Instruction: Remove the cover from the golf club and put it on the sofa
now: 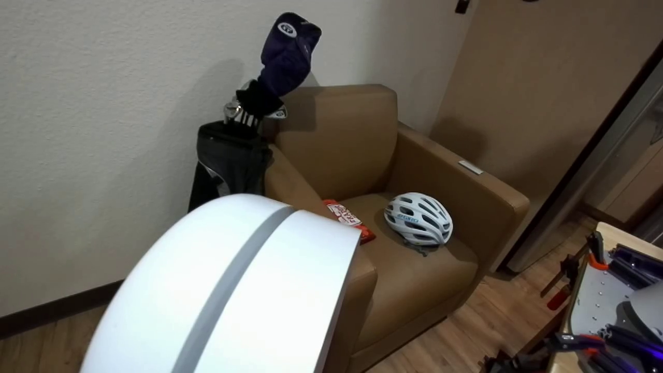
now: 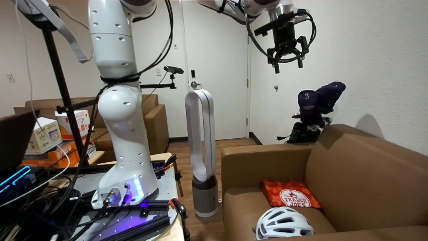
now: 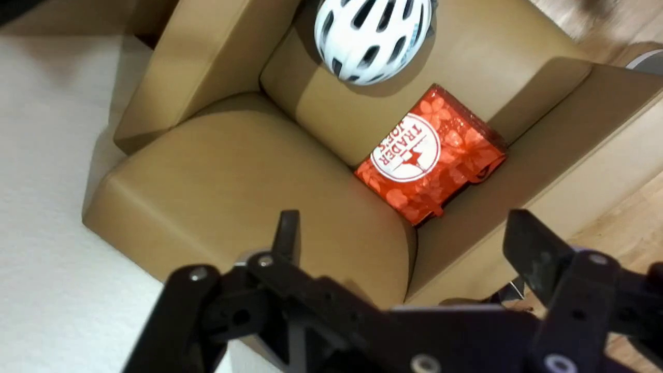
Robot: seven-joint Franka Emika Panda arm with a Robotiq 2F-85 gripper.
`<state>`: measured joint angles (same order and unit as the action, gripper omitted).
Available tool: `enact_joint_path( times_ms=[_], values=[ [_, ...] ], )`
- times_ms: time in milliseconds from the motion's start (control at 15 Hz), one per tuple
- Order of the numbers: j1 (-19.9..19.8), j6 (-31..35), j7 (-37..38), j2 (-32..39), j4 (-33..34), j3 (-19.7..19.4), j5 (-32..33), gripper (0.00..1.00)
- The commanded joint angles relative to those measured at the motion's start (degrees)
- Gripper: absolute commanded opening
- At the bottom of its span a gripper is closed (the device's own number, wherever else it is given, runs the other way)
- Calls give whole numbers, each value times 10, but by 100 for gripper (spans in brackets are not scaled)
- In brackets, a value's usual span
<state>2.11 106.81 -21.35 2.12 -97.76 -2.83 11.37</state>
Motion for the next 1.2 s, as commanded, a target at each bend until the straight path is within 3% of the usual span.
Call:
enact_joint_path(
  times_ms=[0, 67, 267, 467, 800, 1000, 1133],
  values=[
    [-9, 3, -64, 47, 74, 21, -20, 100],
    [-7, 2, -16, 34, 44, 23, 0, 100],
    [-7, 2, -36, 45, 65, 26, -2, 100],
    [-11, 95, -17, 68, 52, 34, -106, 100],
    [0, 276, 42, 158, 81, 63, -184, 100],
    [22, 372, 59, 219, 116, 74, -139, 100],
    [34, 383, 70, 253, 146, 75, -121, 100]
  ],
)
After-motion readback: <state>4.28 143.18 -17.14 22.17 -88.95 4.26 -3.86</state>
